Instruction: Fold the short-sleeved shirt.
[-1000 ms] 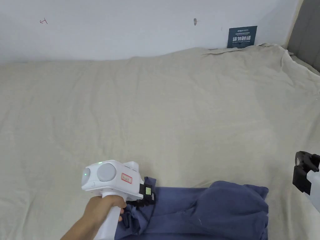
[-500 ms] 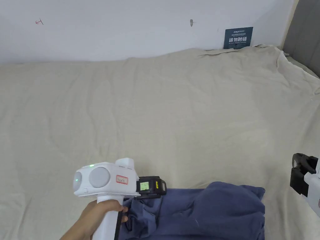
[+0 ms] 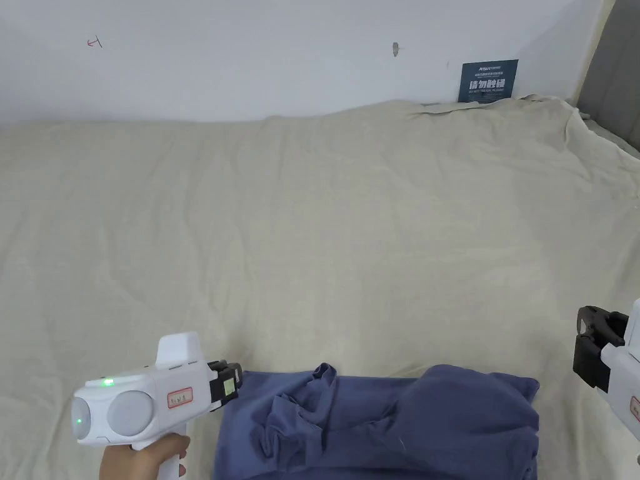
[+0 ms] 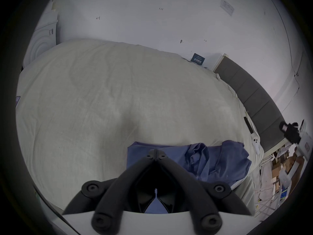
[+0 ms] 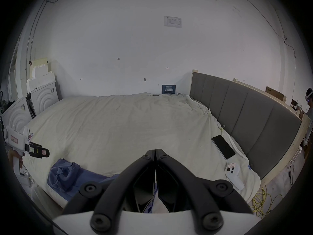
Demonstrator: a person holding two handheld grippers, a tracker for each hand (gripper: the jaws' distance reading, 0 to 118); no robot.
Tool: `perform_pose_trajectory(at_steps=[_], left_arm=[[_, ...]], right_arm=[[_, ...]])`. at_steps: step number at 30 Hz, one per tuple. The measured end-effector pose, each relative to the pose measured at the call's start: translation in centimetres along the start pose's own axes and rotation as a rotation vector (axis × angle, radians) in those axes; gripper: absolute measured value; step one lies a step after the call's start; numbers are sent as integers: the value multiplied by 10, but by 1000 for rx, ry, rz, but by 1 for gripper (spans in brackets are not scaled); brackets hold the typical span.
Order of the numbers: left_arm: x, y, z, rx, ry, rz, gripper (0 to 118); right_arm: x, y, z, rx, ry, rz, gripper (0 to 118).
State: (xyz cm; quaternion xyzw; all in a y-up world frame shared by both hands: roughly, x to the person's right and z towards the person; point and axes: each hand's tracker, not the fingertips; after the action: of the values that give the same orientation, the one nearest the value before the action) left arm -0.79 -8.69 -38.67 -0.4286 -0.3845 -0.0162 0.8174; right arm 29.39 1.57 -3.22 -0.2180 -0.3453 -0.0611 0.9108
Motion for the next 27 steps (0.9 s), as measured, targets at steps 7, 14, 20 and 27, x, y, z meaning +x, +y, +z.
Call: perform_pose_trajectory(at_steps=[7, 14, 20, 27], left_arm=[[18, -32, -35, -92, 33, -75, 0], [48, -52, -65, -180, 36, -197, 0], [77, -59, -61, -177, -92, -193, 0], [133, -95, -80, -222, -176, -216, 0]], right_arm=[[3, -4, 1, -13, 0, -7, 0], [14, -8, 5, -20, -20, -24, 0], [21, -10, 7, -20, -32, -39, 0], [27, -9, 10, -16, -44, -48, 0]])
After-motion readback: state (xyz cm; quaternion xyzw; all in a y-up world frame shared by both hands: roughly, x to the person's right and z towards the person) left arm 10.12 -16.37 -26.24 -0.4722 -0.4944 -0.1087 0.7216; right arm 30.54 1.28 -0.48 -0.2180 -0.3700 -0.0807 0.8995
